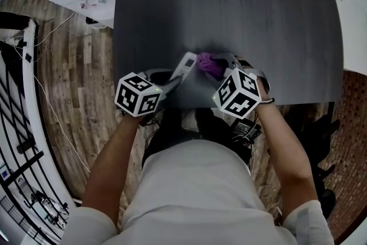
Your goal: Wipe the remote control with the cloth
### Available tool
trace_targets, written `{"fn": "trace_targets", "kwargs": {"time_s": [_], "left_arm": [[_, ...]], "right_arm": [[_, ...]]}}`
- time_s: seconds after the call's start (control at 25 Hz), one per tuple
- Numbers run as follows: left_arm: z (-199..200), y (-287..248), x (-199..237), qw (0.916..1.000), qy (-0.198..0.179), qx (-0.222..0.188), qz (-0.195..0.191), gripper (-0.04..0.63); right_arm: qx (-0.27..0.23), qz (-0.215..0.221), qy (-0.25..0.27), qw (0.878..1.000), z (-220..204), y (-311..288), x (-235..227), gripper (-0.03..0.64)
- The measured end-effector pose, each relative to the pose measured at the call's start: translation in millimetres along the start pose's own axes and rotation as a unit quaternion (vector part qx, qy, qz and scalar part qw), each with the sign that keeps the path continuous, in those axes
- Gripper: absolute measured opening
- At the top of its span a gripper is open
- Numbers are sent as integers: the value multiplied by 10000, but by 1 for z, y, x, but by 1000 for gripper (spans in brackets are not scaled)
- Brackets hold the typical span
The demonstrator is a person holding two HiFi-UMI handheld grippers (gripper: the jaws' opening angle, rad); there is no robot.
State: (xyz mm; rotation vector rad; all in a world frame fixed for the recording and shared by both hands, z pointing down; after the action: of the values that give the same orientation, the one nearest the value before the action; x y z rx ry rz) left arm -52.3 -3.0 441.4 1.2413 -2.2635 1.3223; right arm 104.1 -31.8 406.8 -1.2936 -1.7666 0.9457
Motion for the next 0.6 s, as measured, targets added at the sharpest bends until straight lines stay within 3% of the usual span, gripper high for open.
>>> {"fn": "trace_targets", "kwargs": {"time_s": [0.08, 0.16, 0.28, 0.4, 0.6], "left_arm": [[2, 0, 3, 9999, -57, 52, 145, 95], [5, -3, 3, 9970, -539, 329, 454, 95], [6, -10, 0, 9792, -1517, 797, 1085, 97], [6, -19, -7, 9615, -2086, 973, 1499, 97], [3, -29, -18, 9418, -2631, 881, 1898, 97]], "right_arm": [[348, 355, 299, 9983, -13, -5, 18, 130], [430, 213, 229, 9986, -18, -3, 20, 130], [125, -532, -202, 9983, -6, 9, -2, 129], [-274, -1140, -192, 9929, 22, 15, -15, 129], [-190, -1126, 225, 9932, 38, -9, 1, 129]]}}
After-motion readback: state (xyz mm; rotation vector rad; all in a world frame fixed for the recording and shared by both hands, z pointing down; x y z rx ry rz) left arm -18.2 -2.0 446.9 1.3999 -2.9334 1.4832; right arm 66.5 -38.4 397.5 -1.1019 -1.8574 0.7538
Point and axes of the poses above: the fingertips, and each gripper's own axes: y backward along the fingers, x to its left, z out of its top, the point moved 7 cm from there along y, backward along the fingers, and after that the axes turned 1 degree about y, right-handed, at the moved point
